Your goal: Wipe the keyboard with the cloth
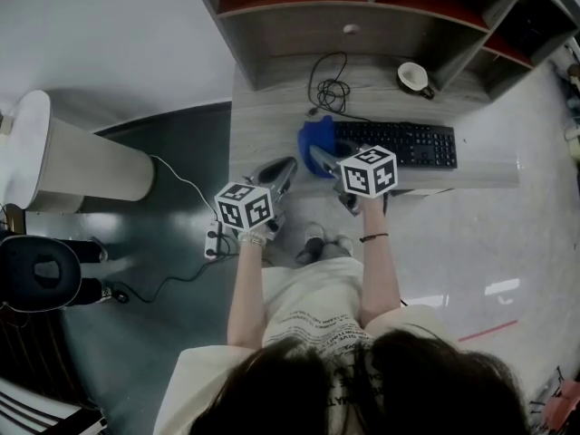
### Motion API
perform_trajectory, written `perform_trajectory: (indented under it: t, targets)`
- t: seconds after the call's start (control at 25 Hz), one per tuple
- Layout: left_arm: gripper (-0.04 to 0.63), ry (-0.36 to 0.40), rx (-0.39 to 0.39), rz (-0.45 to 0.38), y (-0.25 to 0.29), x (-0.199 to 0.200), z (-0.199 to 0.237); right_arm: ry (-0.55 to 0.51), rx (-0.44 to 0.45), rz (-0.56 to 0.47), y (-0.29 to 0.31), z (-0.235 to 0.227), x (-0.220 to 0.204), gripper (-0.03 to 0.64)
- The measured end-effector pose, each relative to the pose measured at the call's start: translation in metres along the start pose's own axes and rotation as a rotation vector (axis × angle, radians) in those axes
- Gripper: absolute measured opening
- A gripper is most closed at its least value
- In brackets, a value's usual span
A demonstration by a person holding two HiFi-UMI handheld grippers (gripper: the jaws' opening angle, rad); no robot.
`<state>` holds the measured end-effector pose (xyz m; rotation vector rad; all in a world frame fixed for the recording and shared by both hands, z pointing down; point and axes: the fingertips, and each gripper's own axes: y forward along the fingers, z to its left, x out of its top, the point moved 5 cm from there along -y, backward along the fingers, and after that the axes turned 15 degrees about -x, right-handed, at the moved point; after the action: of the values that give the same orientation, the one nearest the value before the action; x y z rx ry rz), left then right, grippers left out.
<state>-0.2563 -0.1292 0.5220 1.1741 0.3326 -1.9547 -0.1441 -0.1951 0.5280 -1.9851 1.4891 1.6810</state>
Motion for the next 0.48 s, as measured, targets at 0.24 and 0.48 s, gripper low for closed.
perform_trajectory:
  t: [0.24,0.48]
  targets:
    - [0.005,0.020,0.038,-0.062,-0.004,0.003,-0.017,-0.007,0.043,-0.041,-0.020,0.003,0.009,0.058]
    - [0.005,0.064,0.049,-0.124,-0.007,0.012,-0.035,-0.041,0.113,-0.107,-0.044,0.004,0.022,0.058]
